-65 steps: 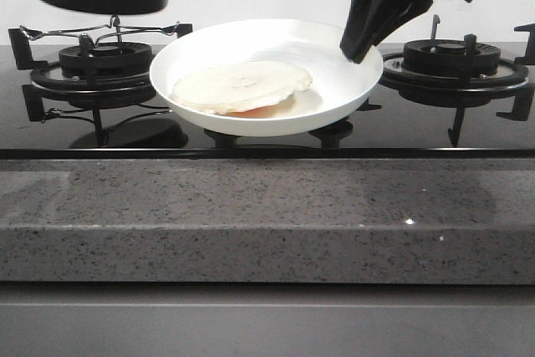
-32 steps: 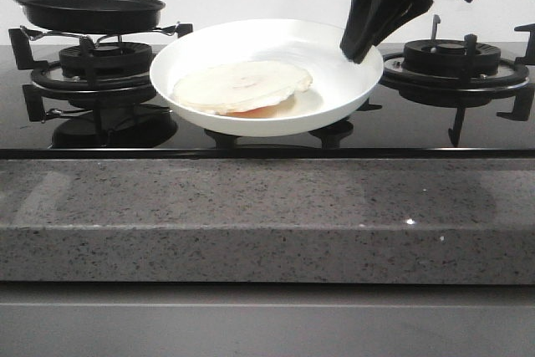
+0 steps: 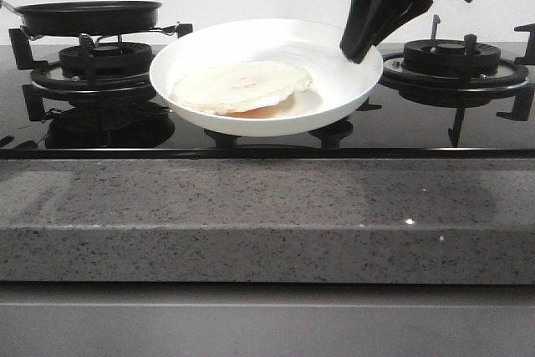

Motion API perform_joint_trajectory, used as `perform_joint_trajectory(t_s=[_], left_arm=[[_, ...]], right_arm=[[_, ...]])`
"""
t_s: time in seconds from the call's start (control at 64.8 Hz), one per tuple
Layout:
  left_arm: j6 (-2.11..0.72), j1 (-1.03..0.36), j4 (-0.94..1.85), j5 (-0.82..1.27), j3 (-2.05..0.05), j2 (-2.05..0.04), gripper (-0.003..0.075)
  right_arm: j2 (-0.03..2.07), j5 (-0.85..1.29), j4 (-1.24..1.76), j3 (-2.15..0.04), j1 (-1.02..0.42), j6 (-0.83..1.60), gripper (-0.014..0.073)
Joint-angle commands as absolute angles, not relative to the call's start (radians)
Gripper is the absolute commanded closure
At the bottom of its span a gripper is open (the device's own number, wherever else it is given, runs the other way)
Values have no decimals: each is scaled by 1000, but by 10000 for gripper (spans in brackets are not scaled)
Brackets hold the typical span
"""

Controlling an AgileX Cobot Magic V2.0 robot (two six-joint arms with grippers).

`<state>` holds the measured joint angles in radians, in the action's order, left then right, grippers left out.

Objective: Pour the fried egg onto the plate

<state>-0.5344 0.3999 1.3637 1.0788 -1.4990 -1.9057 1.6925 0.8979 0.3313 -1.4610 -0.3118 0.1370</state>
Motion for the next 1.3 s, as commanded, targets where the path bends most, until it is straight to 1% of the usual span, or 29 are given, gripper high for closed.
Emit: perform_joint_trajectory(t_s=[0.0, 0.139, 0.185, 0.247, 0.37, 0.524, 0.648, 0.679, 0.756, 0.895, 0.972, 1.126, 1.28], left_arm=[[-541, 412, 1352, 1107, -1557, -1822, 195], [-493, 416, 1179, 1065, -1597, -1752, 195], [-451, 416, 1079, 1035, -1611, -1705, 195], [-429, 413, 1012, 1023, -1621, -1659, 195], [-375, 374, 861, 1023, -1624, -1552, 195], [-247, 252, 528, 1011, -1624, -1420, 197], [-124, 101, 265, 1011, -1594, -1319, 200], [-83, 59, 194, 1004, -1568, -1281, 205], [-39, -28, 121, 976, -1502, -1205, 219], [12, -134, 47, 931, -1334, -1069, 229], [19, -154, 35, 917, -1242, -990, 229], [21, -154, 33, 888, -1061, -834, 228], [21, -154, 33, 885, -932, -703, 229]], right_arm=[[1646, 855, 353, -1486, -312, 140, 662], [1646, 855, 353, -1486, -312, 140, 662], [1646, 855, 353, -1486, -312, 140, 662], [1646, 855, 353, -1486, -312, 140, 662], [1646, 855, 353, -1486, -312, 140, 662], [1646, 855, 353, -1486, -312, 140, 662], [1646, 855, 353, -1486, -312, 140, 662], [1646, 855, 353, -1486, -312, 140, 662], [1646, 855, 353, -1486, -312, 140, 662], [1646, 855, 353, -1486, -312, 140, 662], [1647, 854, 353, -1486, -312, 140, 662], [1647, 854, 353, -1486, -312, 140, 662], [1648, 856, 353, -1486, -312, 140, 662]])
